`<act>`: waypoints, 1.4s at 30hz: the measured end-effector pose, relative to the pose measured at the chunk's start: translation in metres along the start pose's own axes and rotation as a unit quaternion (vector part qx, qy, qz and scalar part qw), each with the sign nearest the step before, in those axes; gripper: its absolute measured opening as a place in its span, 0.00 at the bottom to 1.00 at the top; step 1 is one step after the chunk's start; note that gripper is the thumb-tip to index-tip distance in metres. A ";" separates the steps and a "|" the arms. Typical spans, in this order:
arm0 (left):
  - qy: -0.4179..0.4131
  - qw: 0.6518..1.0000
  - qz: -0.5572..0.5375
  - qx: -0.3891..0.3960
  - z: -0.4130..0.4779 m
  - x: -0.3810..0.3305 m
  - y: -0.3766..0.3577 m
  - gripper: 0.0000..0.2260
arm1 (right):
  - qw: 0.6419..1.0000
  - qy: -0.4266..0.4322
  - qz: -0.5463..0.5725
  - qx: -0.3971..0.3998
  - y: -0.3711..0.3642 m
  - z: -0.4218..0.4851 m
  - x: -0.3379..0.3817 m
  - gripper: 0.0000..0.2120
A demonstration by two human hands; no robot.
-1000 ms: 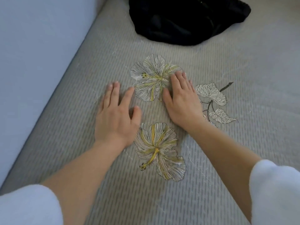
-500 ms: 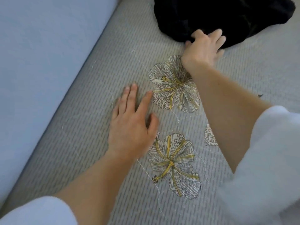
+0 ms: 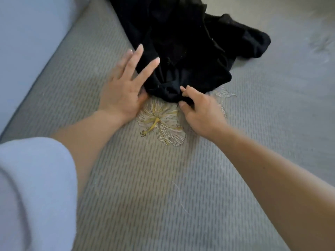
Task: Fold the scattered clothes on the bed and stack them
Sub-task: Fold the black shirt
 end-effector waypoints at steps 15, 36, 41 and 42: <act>0.063 0.909 0.015 0.412 -0.270 -0.178 0.057 0.15 | 0.953 -0.155 -0.007 0.260 -0.018 -0.328 -0.014 0.18; 0.127 0.878 -0.445 0.119 -0.170 -0.377 0.389 0.08 | 0.995 -0.003 0.097 0.006 0.384 -0.414 0.082 0.13; 0.088 0.909 -0.371 0.166 -0.151 -0.452 0.450 0.09 | 0.987 0.063 0.144 -0.032 0.486 -0.454 0.073 0.10; 0.089 0.910 -0.377 0.145 -0.149 -0.461 0.459 0.09 | 0.984 0.068 0.159 -0.037 0.500 -0.461 0.068 0.09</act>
Point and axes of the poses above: each hand's wrist, its own z-axis towards the middle knuckle, its own y-axis out of the back of the hand, x = y × z, the point moved 8 cm from there along z, towards the middle knuckle, and after that the axes turned 6 degrees about -y, right-handed, at the moved point
